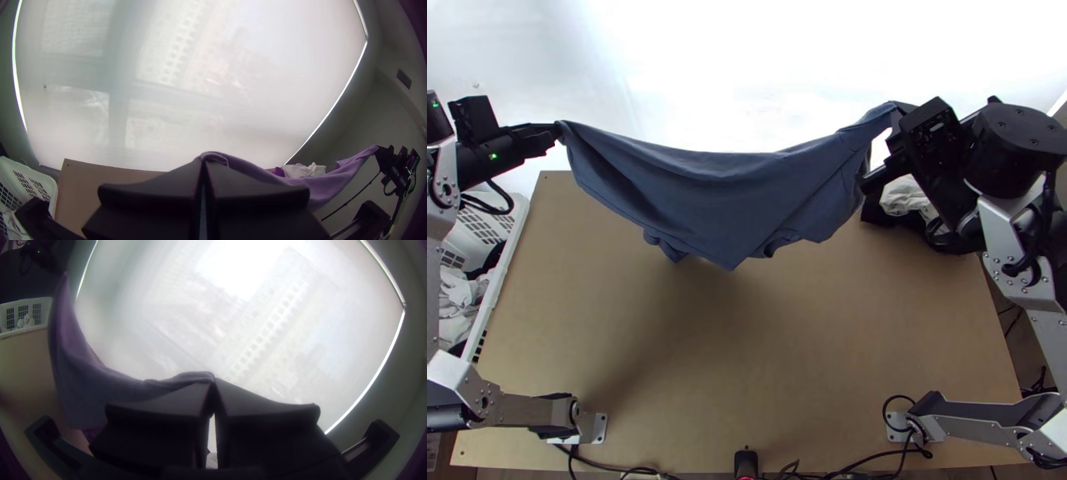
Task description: Fold the t-shirt
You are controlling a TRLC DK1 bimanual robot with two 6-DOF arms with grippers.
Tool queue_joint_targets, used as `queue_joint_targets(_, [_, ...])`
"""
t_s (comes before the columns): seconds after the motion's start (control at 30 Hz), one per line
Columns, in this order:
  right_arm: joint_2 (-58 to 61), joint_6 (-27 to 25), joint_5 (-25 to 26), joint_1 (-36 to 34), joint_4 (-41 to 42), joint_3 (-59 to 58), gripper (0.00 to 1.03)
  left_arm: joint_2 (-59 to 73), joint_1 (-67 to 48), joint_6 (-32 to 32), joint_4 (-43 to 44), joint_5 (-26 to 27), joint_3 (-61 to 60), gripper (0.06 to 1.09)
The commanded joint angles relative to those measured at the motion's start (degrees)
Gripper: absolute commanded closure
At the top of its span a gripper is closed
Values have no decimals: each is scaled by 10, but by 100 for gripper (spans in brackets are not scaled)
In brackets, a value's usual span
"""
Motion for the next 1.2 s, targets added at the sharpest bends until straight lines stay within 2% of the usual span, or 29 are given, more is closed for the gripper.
queue_joint_targets(0.0, [27,-6,-1,-29,34,-11,100,64,14,-35,11,-18,79,105])
queue_joint_targets(0.33, [103,-9,-5,-68,80,26,100,134,22,-59,23,-68,219,105])
queue_joint_targets(0.53, [84,-11,-4,-67,82,54,100,86,35,-72,41,-92,227,105])
queue_joint_targets(0.63, [60,-23,-4,-51,83,56,100,41,37,-65,32,-71,225,105])
queue_joint_targets(0.73, [34,-32,-4,-37,74,53,100,-22,35,-51,-7,-12,201,105])
queue_joint_targets(0.83, [13,-34,-3,-28,51,50,100,-79,1,2,-103,29,190,105])
queue_joint_targets(0.93, [-7,-33,-1,-18,22,46,100,-124,-91,67,-213,35,172,105])
queue_joint_targets(0.97, [-16,-31,-1,-15,13,39,100,-140,-124,84,-247,35,151,102])
queue_joint_targets(1.0, [-26,-31,0,-11,-1,31,100,-158,-154,106,-275,34,119,93])
queue_joint_targets(1.13, [-79,-33,0,3,-52,-38,100,-196,-240,133,-380,24,-11,28])
queue_joint_targets(1.17, [-94,-33,0,5,-65,-59,100,-196,-263,130,-393,24,-34,16])
